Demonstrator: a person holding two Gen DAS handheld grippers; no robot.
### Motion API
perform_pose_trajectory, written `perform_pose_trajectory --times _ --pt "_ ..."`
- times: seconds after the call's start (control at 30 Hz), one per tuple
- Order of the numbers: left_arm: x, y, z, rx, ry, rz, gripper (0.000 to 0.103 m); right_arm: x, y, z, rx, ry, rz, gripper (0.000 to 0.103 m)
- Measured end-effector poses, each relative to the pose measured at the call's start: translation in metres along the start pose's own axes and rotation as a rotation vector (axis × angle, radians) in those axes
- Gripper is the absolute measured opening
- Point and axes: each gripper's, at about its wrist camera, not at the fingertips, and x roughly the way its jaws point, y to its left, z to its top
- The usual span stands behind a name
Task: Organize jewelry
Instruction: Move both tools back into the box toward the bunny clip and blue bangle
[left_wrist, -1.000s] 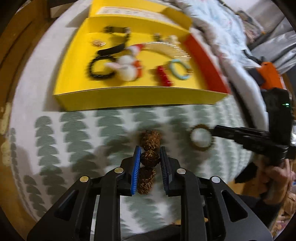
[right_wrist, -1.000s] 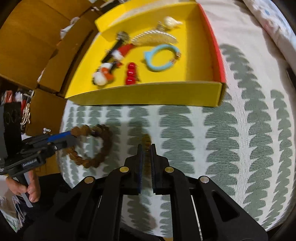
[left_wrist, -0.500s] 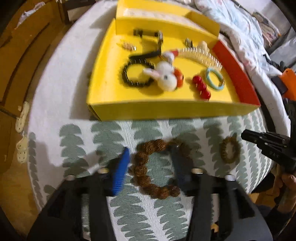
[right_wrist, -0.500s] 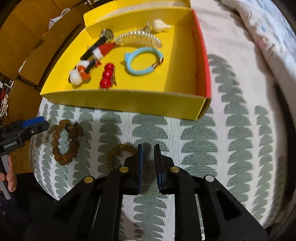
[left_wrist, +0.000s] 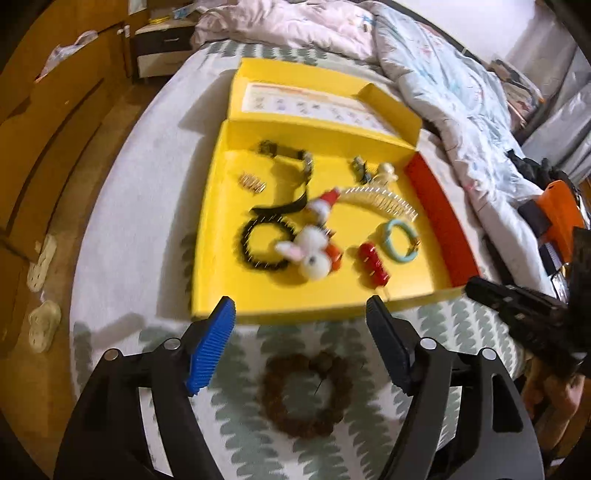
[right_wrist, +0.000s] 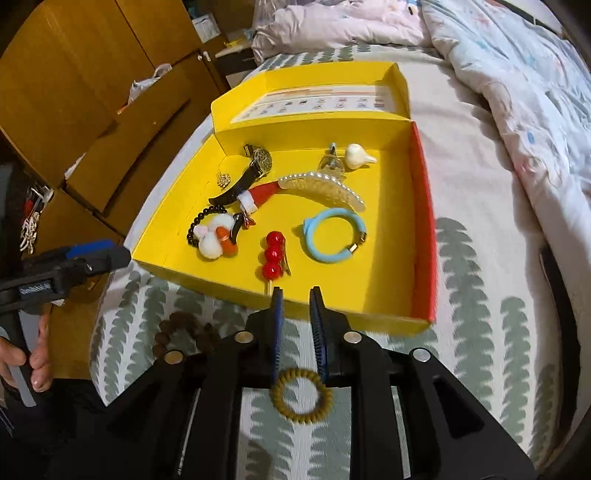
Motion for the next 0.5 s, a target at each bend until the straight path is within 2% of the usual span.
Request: perform_pose_trajectory --times 0.07,0.2,0.27,0.5 --pt "0.008 -0.002 0.008 0.008 0.003 0.031 0.073 0.009 0.004 0.005 -0.007 0.003 -0.021 0.03" --pt "0.034 0.005 0.018 -0.018 0.049 0.026 0.073 0.023 0.004 0.013 0.0 0.011 -0.026 0.045" --pt "0.043 0.009 0.02 -0.034 0.07 0.015 0.073 0.029 0.003 0.018 0.002 0.012 -0.032 0.049" --pt "0.067 0.017 0.024 -0.049 0.124 0.057 0.073 0.05 -0.008 0.036 0.035 0.039 -0.057 0.05"
